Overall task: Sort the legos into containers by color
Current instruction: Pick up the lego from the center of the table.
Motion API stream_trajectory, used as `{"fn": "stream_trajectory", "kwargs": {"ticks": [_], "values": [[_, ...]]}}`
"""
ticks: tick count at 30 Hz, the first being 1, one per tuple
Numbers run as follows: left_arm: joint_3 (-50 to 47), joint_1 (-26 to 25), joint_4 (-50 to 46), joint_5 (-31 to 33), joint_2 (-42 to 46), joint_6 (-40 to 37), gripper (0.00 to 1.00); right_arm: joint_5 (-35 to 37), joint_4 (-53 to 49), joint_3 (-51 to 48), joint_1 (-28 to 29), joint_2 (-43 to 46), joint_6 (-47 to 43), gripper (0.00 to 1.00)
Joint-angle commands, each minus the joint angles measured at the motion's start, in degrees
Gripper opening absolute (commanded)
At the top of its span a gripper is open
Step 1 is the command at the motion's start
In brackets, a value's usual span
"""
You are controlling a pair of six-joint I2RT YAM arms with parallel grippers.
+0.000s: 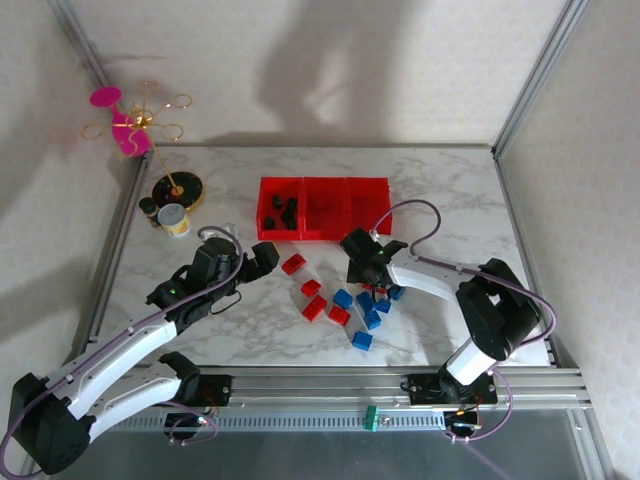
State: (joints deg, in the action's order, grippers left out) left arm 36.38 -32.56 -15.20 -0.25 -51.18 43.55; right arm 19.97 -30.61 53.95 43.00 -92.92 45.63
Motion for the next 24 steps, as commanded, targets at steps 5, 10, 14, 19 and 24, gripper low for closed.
{"fn": "stream_trajectory", "kwargs": {"ticks": [5,10,14,19,24], "values": [[-0.15,-0.40,-1.44,1.82,1.53,-1.62,1.00,0.63,-4.17,5.02,2.90,-4.75,1.11,0.86],[0.18,-0.40,-2.32,2.54,2.27,-2.07,1.00,-1.02,-2.91,7.40,4.42,-6.24,0.97,0.85],[0.40,-0.40,-2.60,2.71,2.42,-2.24,1.00,0.79,-5.37,7.78,4.68,-5.49,1.74,0.86],[0.71,-0.40,-2.16,1.66,2.06,-2.68,1.00,2.02,-6.49,4.54,3.37,-2.45,0.51,0.89],[1.15,-0.40,-2.17,1.48,1.46,-2.77,1.00,-0.55,-5.75,3.68,2.17,-1.65,-5.22,0.81]]}}
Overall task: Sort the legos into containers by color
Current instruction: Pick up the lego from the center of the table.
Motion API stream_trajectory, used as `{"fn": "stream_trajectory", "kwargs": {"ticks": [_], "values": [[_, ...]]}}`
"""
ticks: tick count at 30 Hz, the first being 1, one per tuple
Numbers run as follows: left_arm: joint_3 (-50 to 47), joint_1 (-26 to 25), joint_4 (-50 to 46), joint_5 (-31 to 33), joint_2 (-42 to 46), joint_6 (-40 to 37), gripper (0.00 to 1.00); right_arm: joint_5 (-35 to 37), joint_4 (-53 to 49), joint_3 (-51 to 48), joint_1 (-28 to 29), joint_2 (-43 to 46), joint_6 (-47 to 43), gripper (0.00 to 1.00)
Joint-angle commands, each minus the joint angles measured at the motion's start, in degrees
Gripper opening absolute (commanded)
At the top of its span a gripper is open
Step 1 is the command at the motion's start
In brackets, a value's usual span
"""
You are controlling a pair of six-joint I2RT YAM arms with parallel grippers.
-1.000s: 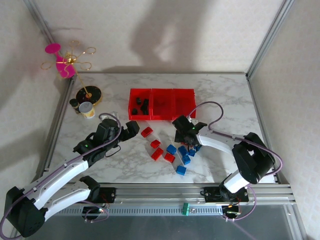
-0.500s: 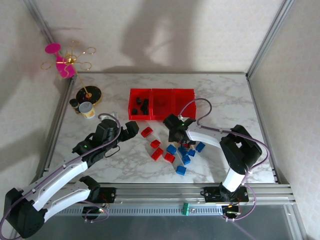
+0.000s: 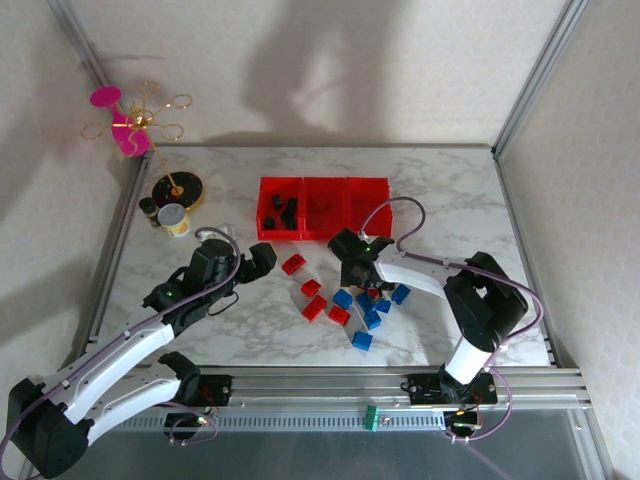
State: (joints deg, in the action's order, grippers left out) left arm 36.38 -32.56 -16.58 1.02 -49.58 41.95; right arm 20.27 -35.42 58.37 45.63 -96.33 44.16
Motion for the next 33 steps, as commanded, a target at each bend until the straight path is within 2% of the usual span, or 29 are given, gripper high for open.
{"fn": "stream_trajectory", "kwargs": {"ticks": [1,16,20,33], "values": [[1.07,-0.40,-0.84,0.30,-0.09,-1.17,1.00,-1.71,-0.67,-0.67,-0.52,1.70,-5.17,0.80],[0.81,-0.40,-0.13,-0.31,-0.75,-0.03,1.00,-4.65,1.08,-0.83,-3.00,-3.41,-14.50,0.63],[0.80,-0.52,-0.15,-0.47,-1.06,0.05,1.00,-4.84,2.34,-0.99,-3.96,-3.42,-15.37,0.53],[1.32,-0.49,0.26,-0.30,-2.14,0.04,1.00,-4.59,4.14,-0.04,-5.29,-2.99,-17.87,0.31]]}}
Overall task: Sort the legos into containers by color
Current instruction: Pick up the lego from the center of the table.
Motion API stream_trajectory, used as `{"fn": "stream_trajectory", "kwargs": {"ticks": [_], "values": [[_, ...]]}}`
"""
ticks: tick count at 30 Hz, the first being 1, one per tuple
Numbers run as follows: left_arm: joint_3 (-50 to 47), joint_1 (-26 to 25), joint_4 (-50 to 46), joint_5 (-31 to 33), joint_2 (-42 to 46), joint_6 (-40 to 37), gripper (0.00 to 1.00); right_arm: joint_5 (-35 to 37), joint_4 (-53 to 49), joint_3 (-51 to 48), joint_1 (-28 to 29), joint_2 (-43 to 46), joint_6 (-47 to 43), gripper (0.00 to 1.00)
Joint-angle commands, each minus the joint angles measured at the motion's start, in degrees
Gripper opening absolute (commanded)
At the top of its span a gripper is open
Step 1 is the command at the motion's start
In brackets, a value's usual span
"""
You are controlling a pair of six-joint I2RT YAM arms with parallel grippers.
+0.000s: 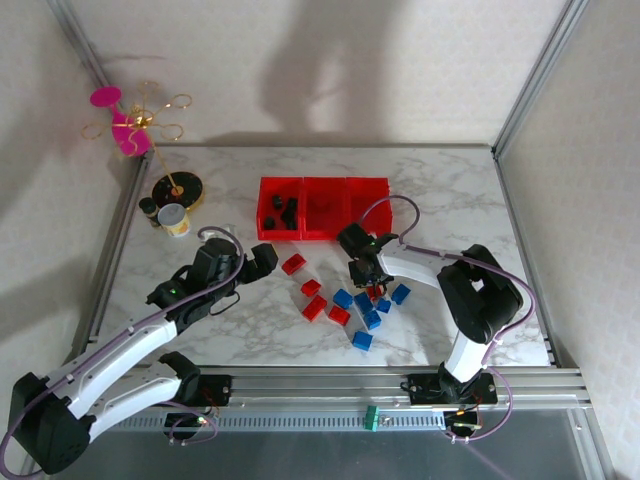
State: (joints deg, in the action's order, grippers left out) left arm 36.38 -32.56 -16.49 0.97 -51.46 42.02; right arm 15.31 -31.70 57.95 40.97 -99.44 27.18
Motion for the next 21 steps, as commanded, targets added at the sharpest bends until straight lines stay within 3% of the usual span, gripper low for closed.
{"fn": "stream_trajectory", "kwargs": {"ticks": [1,12,21], "values": [[1.48,-0.56,0.30,-0.26,-0.50,0.04,1.00,0.74,0.48,0.83,-0.63,0.36,-0.90,0.31],[3.80,-0.49,2.08,3.59,-1.96,1.84,1.00,2.90,6.16,12.10,-0.63,3.36,-0.28,0.27],[7.02,-0.06,2.52,9.06,-4.30,2.52,1.00,6.60,15.86,26.43,-0.04,-8.98,-3.05,0.26]]}}
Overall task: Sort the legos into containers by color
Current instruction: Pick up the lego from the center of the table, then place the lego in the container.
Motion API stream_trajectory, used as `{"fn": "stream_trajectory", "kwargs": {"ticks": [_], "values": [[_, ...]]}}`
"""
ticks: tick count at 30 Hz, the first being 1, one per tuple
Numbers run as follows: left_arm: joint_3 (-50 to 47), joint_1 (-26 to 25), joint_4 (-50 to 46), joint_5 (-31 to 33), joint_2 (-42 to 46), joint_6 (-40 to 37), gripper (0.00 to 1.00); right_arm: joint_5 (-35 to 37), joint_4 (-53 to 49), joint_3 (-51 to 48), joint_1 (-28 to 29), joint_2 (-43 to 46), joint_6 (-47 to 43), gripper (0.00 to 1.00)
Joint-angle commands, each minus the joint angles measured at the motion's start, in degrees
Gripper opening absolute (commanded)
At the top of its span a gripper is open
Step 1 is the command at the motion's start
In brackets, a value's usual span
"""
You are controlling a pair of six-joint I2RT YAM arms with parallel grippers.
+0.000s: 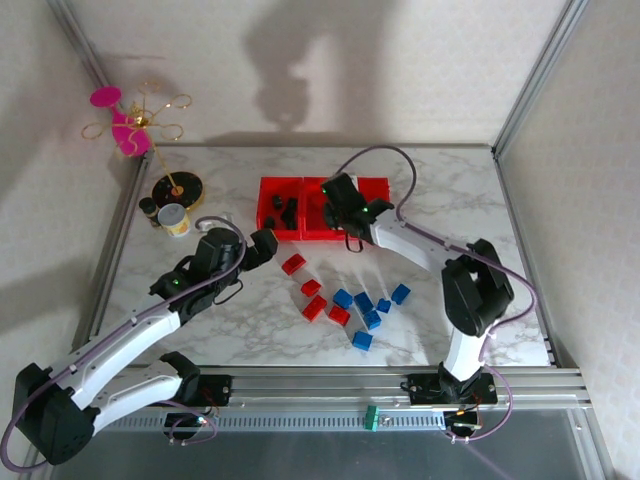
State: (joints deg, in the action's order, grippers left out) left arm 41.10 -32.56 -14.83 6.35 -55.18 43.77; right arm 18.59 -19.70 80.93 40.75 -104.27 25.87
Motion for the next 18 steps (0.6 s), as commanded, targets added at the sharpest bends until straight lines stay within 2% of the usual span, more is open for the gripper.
{"fn": "stream_trajectory", "kwargs": {"ticks": [1,8,13,18], "values": [[2.48,0.01,0.97,4.00,-0.86,0.82,1.00,4.49,3.89,5.66,0.12,-6.20,-2.35,0.26],[2.76,0.43,1.70,4.64,-2.43,1.08,1.00,5.47,5.91,15.49,-0.67,-16.49,-4.45,0.28],[2.76,0.56,1.79,4.47,-2.57,0.90,1.00,6.45,5.38,20.02,-0.67,-19.83,-6.15,0.37],[2.82,0.56,1.37,3.70,-2.00,0.78,1.00,6.15,4.85,19.88,-0.68,-18.18,-7.19,0.47]]}}
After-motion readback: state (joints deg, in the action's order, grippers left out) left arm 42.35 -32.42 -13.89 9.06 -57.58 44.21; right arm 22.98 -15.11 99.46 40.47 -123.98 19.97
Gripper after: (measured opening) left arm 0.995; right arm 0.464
